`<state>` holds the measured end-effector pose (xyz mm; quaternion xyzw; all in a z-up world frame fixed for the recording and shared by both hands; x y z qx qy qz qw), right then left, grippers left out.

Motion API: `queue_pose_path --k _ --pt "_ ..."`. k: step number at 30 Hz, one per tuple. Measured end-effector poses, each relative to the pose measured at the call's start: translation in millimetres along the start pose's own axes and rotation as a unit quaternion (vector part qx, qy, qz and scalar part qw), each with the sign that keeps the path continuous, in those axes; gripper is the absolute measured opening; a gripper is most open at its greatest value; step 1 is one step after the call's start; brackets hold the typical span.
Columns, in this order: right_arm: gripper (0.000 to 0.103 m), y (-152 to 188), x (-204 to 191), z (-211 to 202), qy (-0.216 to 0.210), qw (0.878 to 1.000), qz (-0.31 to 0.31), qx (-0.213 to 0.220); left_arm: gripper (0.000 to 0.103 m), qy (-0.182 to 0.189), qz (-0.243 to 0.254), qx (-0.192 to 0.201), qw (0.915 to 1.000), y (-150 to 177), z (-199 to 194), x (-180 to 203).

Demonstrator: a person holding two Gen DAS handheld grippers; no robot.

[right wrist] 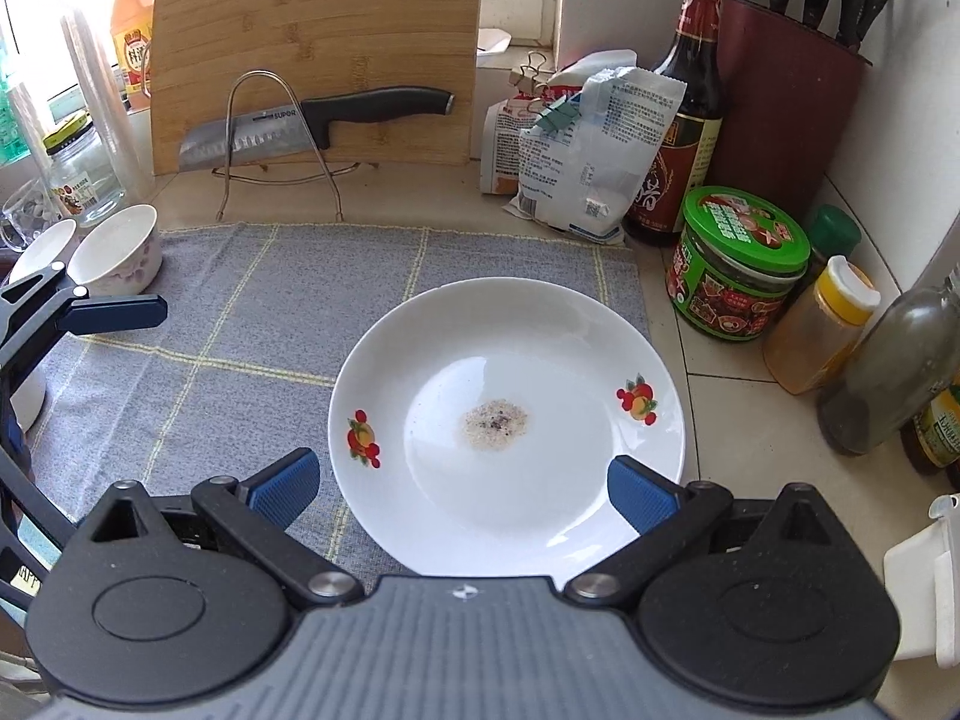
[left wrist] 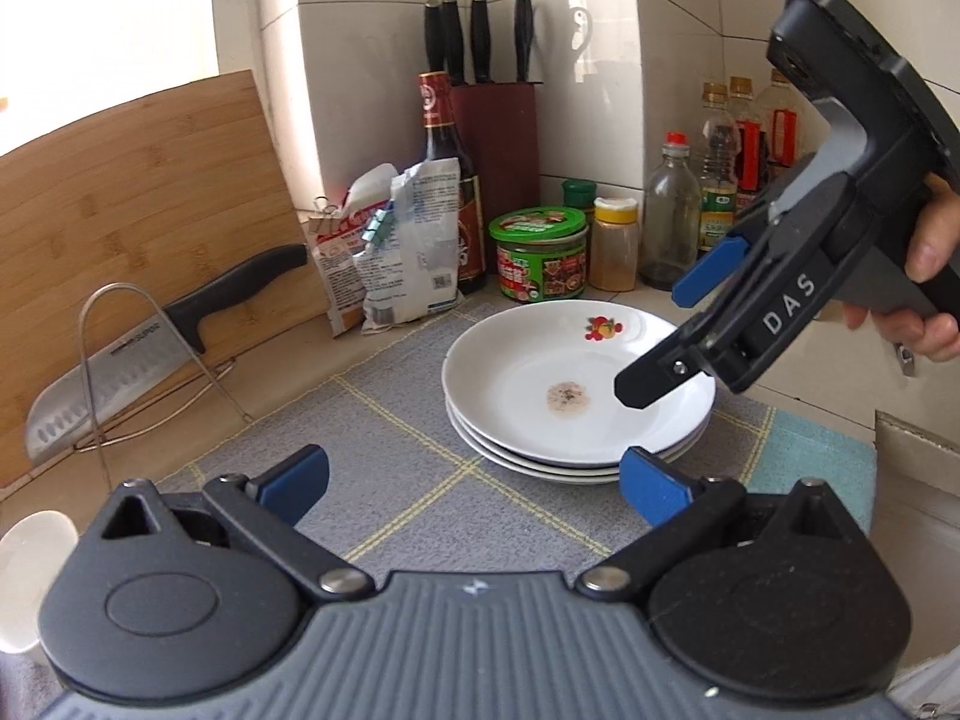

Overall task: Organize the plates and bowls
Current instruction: 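Open the right tool and pull both tools back from the stack, then move the left tool to the plain white bowl on the towel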

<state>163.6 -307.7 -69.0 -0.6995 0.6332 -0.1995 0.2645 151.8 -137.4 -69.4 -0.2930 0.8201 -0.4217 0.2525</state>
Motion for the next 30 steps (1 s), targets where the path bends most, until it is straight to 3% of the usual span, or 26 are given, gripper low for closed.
queue_pose_path --k 9,15,21,30 --pt "0.103 14 -21 2 -0.042 0.998 -0.041 0.024 0.102 -0.079 -0.052 -0.04 0.9947 12 -29 -3" --pt "0.103 24 -47 11 -0.086 0.993 -0.078 0.016 0.102 -0.138 -0.101 -0.052 0.9839 28 -59 -7" --pt "0.103 29 -89 21 -0.116 0.985 -0.125 0.008 0.102 -0.172 -0.138 -0.052 0.974 48 -88 -31" --pt "0.103 27 -173 46 -0.142 0.976 -0.165 -0.005 0.102 -0.21 -0.15 -0.064 0.964 91 -122 -86"
Point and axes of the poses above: each gripper's, at about its wrist camera, not at the fingertips, and z roughly the way its jaws point, x to its right, y to its underside, the point moved 3 cm from there along z, roughly the way its jaws point, and after that the axes turned 7 degrees about -y, right-handed, at the moved point
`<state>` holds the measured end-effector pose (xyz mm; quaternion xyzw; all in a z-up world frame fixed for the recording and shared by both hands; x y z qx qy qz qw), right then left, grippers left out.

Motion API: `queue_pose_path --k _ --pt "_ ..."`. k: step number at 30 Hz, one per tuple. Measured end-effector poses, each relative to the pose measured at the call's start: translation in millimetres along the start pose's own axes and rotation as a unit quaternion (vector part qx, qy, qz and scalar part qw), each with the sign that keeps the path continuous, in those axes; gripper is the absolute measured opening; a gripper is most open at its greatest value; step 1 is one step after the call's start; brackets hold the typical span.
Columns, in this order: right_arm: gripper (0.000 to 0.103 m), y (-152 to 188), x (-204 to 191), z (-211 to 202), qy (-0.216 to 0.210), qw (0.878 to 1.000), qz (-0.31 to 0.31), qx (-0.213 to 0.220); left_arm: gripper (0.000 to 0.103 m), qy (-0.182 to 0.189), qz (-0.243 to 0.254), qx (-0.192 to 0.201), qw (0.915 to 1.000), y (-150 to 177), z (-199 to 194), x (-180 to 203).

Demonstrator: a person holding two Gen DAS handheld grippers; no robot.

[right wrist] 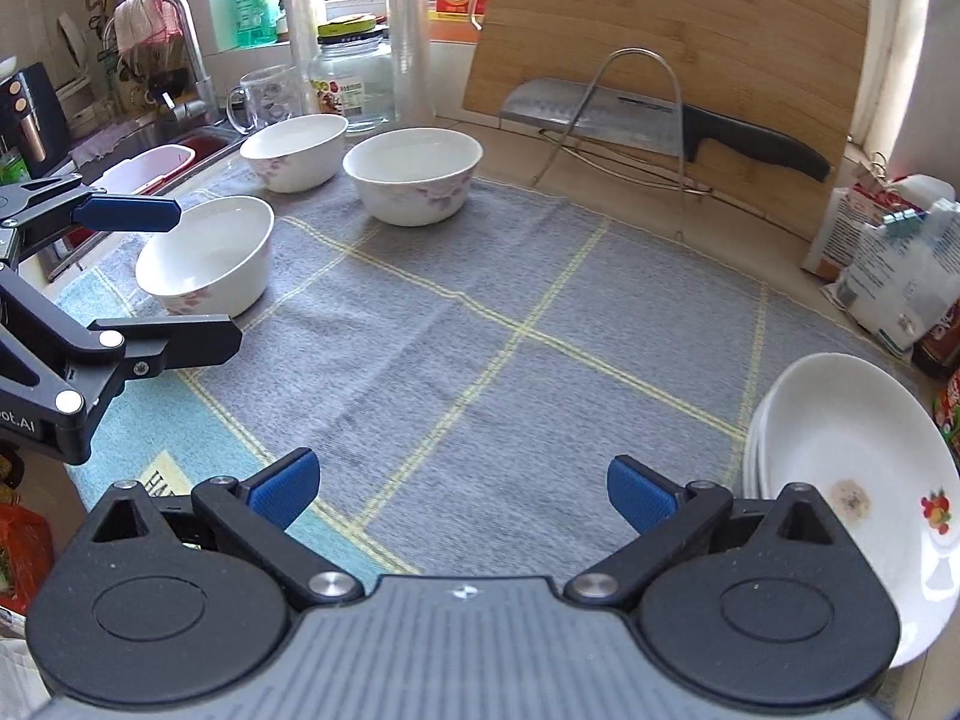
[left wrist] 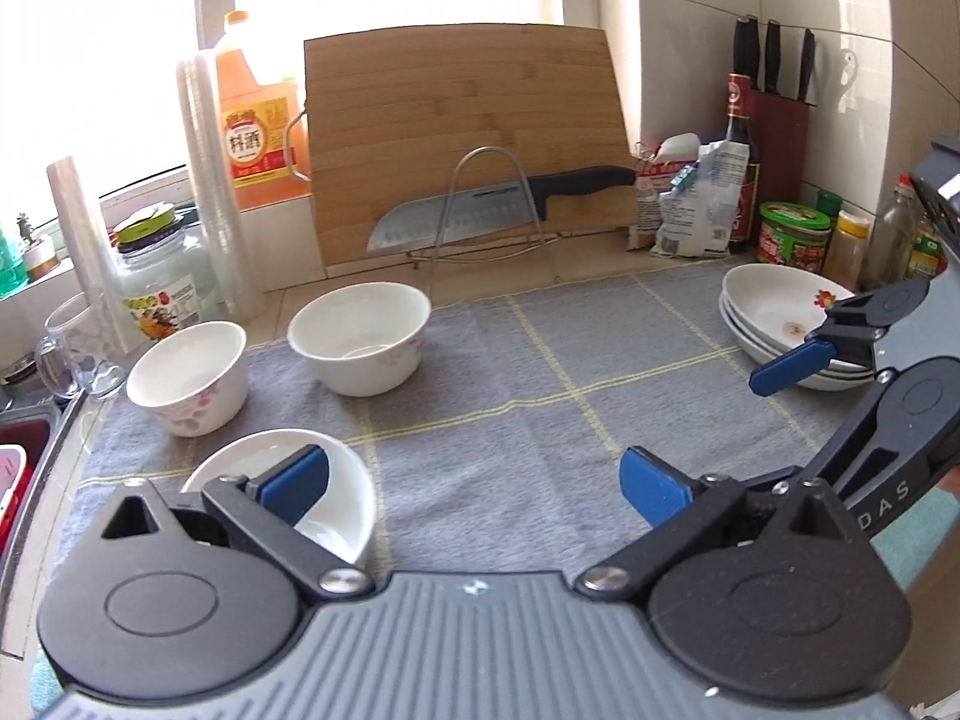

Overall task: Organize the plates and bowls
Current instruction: 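Move the left tool to the plain white bowl on the towel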

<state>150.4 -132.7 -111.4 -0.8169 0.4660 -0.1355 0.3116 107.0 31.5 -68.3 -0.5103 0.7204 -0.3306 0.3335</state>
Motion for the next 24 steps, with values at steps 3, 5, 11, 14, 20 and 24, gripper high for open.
queue_pose_path --k 3,5,11,14,20,24 --pt "0.103 -11 -22 18 -0.004 1.0 -0.007 -0.004 0.102 -0.007 -0.003 -0.007 0.9999 8 3 -28" --pt "0.103 -18 -36 29 -0.006 1.0 -0.011 -0.005 0.102 -0.009 -0.003 -0.011 0.9999 13 6 -46" --pt "0.103 -35 -67 58 -0.008 1.0 -0.019 -0.002 0.102 0.002 0.0 -0.029 0.9996 20 17 -88" --pt "0.103 -41 -81 70 -0.014 0.999 -0.029 0.0 0.102 0.016 0.004 -0.04 0.999 20 24 -101" --pt "0.103 -49 -107 90 -0.022 0.998 -0.055 0.003 0.102 0.045 0.003 -0.071 0.9965 17 40 -122" --pt "0.103 -54 -119 100 -0.028 0.998 -0.06 0.007 0.102 0.061 -0.002 -0.093 0.9938 16 53 -131"
Point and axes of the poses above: each gripper's, at about its wrist camera, not at the fingertips, and z roughly the way its jaws point, x to its right, y to its underside, the point moved 3 cm from there along z, roughly the way its jaws point, and after that the axes turned 7 degrees about -y, right-handed, at the moved point
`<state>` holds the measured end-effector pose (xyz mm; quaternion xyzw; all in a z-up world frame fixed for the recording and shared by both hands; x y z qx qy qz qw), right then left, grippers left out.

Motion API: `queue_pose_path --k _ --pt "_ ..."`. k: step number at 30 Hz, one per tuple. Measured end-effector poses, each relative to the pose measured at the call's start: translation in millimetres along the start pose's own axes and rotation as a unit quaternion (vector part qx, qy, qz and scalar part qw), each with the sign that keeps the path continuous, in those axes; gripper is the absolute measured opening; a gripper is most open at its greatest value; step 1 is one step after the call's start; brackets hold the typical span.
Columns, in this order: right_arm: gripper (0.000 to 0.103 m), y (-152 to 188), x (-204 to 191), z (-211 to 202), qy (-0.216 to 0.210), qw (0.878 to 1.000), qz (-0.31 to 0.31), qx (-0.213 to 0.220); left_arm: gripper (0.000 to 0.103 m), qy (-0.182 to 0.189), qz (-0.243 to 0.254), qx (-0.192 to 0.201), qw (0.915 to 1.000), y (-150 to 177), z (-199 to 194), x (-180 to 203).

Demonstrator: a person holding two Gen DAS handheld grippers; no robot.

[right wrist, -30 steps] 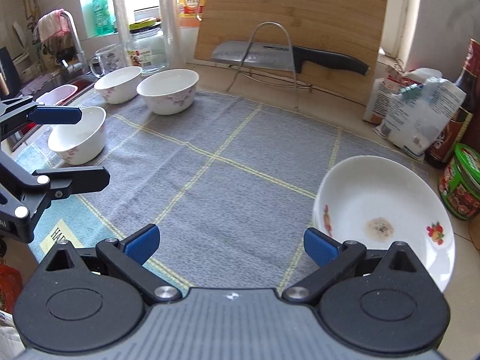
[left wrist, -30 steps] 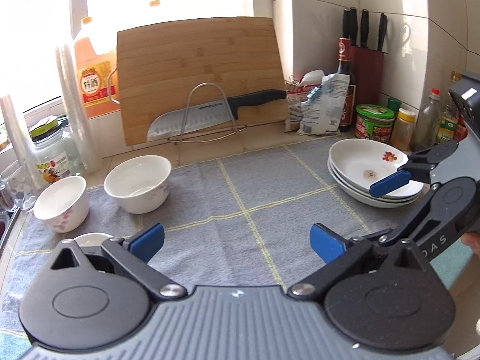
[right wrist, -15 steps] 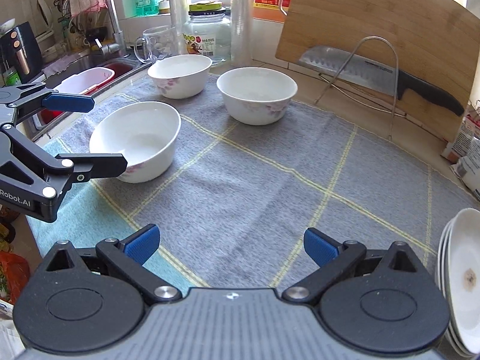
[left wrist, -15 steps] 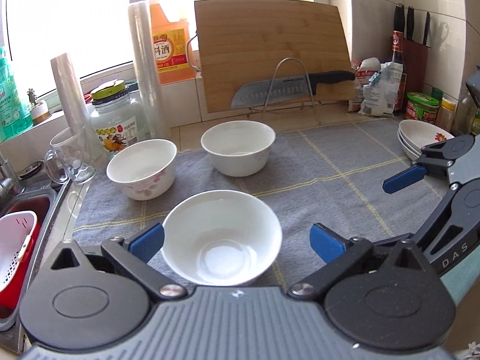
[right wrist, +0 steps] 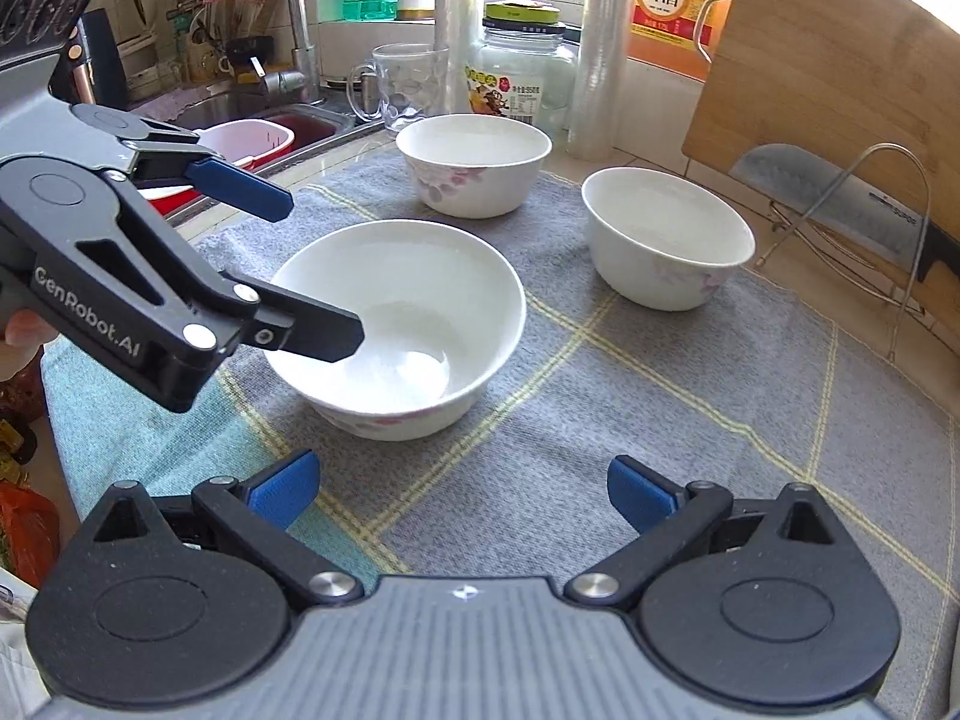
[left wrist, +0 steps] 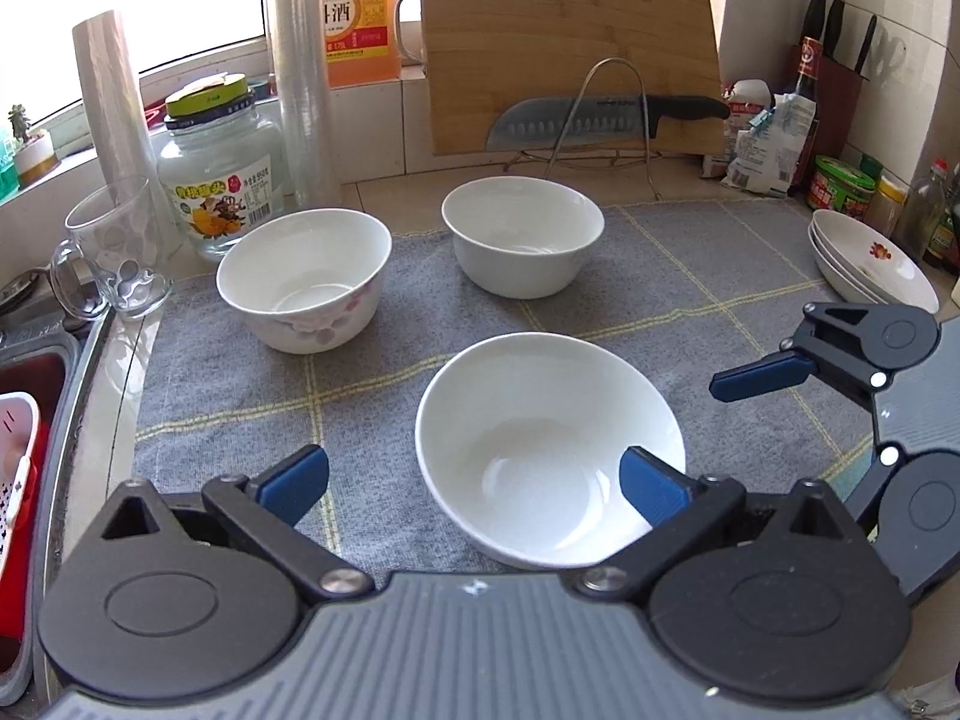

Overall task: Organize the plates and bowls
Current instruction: 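Move the left tool to the plain white bowl on the towel, then close the left tool on the white bowl's rim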

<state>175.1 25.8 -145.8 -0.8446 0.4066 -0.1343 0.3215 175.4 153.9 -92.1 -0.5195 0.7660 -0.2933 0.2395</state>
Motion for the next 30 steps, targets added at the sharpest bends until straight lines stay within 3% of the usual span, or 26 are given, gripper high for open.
queue_pose_path --k 10,17,21,26,30 --pt "0.103 -9 -12 11 -0.001 1.0 -0.023 0.008 0.1 0.039 0.019 -0.024 0.9988 -10 14 -4" --pt "0.096 -12 -16 11 -0.01 0.999 -0.039 0.012 0.084 0.058 0.036 -0.035 0.997 -16 20 -3" --pt "0.091 -13 -17 11 -0.015 0.999 -0.044 0.013 0.083 0.064 0.041 -0.036 0.9965 -18 22 -4" --pt "0.085 -13 -17 12 -0.02 0.999 -0.048 0.012 0.071 0.075 0.042 -0.046 0.9952 -19 27 -4" --pt "0.082 -13 -17 11 -0.021 0.998 -0.052 0.015 0.068 0.084 0.042 -0.049 0.9944 -20 28 -4"
Point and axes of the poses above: each gripper's, at about its wrist camera, not at the fingertips, and z roughly the way its jaws point, x to its right, y to its underside, the point moved 3 cm from there along z, roughly the way its jaws point, and after that the axes turned 7 degrees about -y, right-handed, at the moved point
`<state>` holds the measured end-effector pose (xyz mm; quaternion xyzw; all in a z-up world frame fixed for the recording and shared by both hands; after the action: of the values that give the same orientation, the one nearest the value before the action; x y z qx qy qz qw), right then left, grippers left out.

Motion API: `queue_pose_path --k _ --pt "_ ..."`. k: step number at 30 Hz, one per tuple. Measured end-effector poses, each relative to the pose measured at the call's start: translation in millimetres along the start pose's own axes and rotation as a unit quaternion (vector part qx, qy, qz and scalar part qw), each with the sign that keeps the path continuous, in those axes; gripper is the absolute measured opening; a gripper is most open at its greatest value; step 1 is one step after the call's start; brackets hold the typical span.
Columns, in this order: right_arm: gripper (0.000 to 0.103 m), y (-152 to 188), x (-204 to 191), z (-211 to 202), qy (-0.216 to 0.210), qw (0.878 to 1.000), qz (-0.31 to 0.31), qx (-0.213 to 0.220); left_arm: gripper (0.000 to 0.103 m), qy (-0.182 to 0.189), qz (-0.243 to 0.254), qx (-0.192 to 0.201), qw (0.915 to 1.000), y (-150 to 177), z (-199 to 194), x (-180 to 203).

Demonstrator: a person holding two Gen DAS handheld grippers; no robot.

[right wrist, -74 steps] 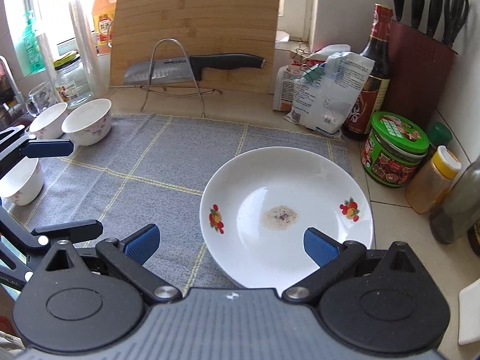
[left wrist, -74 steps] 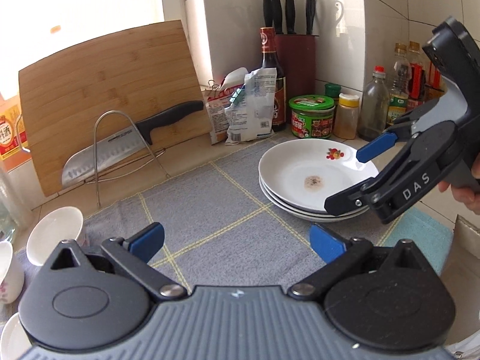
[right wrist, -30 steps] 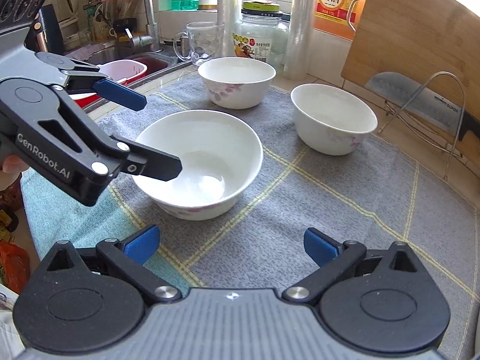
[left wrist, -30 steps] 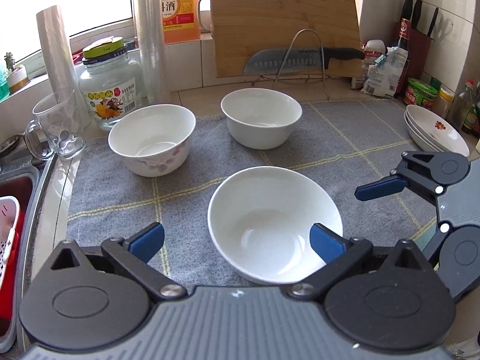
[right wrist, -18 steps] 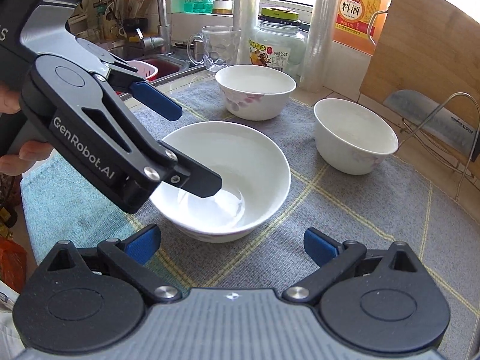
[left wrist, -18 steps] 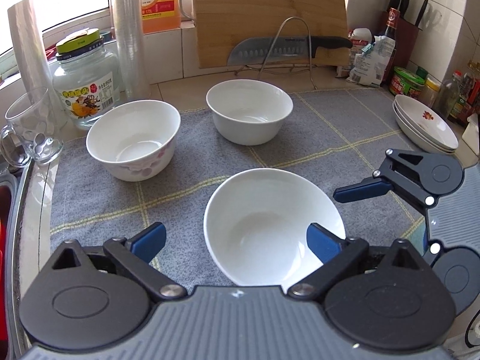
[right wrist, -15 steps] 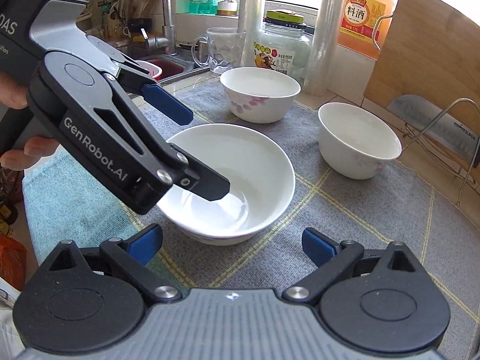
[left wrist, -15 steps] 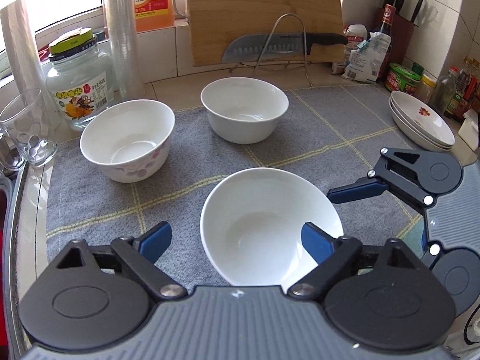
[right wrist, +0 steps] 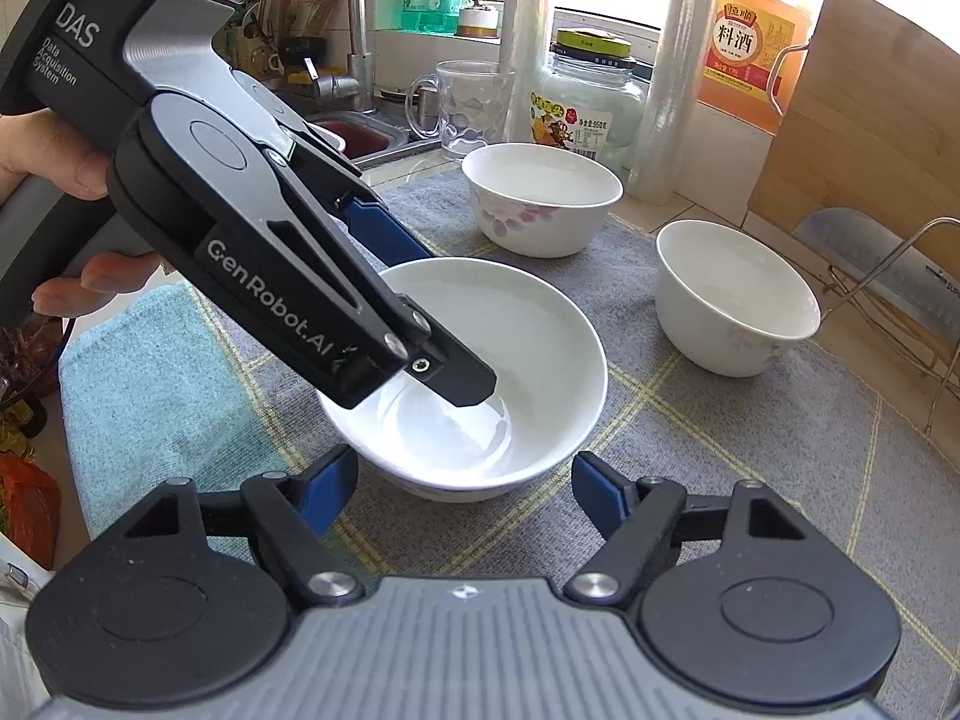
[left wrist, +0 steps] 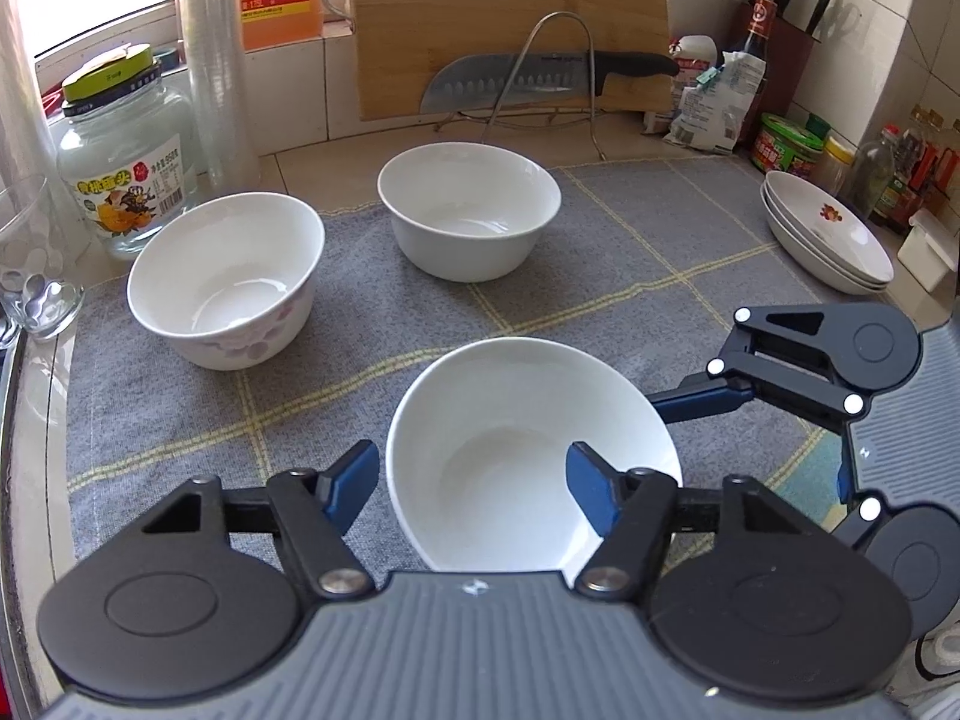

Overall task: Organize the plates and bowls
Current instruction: 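Close the left tool on the white bowl's rim, then lift and carry the white bowl with the left tool toward the plate stack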

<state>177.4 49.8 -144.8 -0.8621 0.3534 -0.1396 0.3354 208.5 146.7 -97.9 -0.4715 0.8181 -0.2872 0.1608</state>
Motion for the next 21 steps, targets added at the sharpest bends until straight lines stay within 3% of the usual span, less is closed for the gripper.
queue_pose_path --k 5,21 --pt "0.08 0.0 -0.8 -1.3 -0.003 1.0 -0.003 0.002 0.058 0.007 -0.002 -0.005 1.0 -1.4 2.7 -0.5" --pt "0.078 -1.2 -1.1 -7.0 -0.001 1.0 0.002 0.002 0.058 0.005 0.01 -0.004 0.9999 -2.3 2.2 4.8"
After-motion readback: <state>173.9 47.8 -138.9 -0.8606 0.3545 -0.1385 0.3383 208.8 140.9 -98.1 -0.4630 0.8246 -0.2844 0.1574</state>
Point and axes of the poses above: each gripper's, at about its wrist camera, not at the fingertips, and z roughly the way its jaws point, x to its right, y to its underside, the point moved 3 cm from there along z, roughly the way its jaws point, and after that the axes turned 7 degrees about -y, right-handed, at the moved point
